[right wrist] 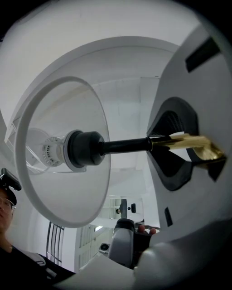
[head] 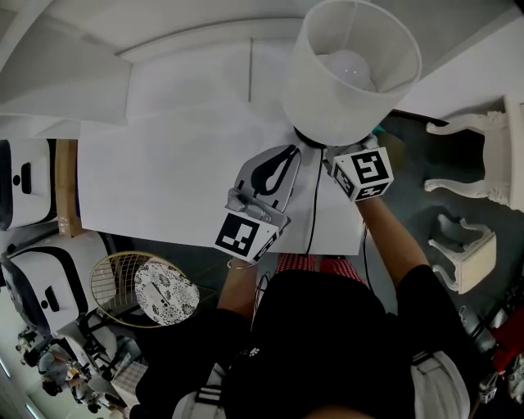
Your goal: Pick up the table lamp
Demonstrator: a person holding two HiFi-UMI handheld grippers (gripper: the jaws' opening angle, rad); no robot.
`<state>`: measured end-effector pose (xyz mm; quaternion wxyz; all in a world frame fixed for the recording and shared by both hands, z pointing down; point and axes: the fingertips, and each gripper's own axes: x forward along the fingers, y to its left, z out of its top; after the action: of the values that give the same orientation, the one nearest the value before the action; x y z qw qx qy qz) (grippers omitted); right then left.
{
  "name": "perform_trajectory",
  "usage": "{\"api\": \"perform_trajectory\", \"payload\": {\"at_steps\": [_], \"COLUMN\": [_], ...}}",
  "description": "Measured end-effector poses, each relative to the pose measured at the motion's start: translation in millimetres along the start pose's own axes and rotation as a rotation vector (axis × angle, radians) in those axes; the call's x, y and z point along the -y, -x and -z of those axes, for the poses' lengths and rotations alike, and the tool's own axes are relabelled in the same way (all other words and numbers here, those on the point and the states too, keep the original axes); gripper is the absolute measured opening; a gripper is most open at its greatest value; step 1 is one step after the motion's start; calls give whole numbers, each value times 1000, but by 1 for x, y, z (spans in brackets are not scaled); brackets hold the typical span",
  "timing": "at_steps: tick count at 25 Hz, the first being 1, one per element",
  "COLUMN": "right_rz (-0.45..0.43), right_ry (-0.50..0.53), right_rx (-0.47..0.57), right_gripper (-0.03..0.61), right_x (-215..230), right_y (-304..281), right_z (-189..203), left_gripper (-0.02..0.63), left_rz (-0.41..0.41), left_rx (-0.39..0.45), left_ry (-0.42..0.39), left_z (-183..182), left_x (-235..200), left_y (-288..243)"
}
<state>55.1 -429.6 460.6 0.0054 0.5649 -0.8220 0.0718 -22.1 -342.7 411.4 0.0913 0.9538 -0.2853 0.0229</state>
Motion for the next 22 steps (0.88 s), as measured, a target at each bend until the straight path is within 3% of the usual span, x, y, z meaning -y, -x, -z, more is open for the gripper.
{"api": "perform_trajectory", "payload": {"at_steps": [15,20,22], "right_rz": [-21,-11,-12], "right_ry": [38,33,34], "right_rx": [-11,-16,-16], "right_gripper": [77,77,77], "right_x": [-2,-1,-1], "right_y": [-1,-1,-1], "right_z": [1,1,0], "left_gripper": [14,14,14], "left_rz": [25,30,33], "left_rx": [-31,20,3], "left_ry": [-33,-65,-61], "left_z": [20,15,23], "left_x": [-9,-11,-13], "left_y": [-19,-29,-29]}}
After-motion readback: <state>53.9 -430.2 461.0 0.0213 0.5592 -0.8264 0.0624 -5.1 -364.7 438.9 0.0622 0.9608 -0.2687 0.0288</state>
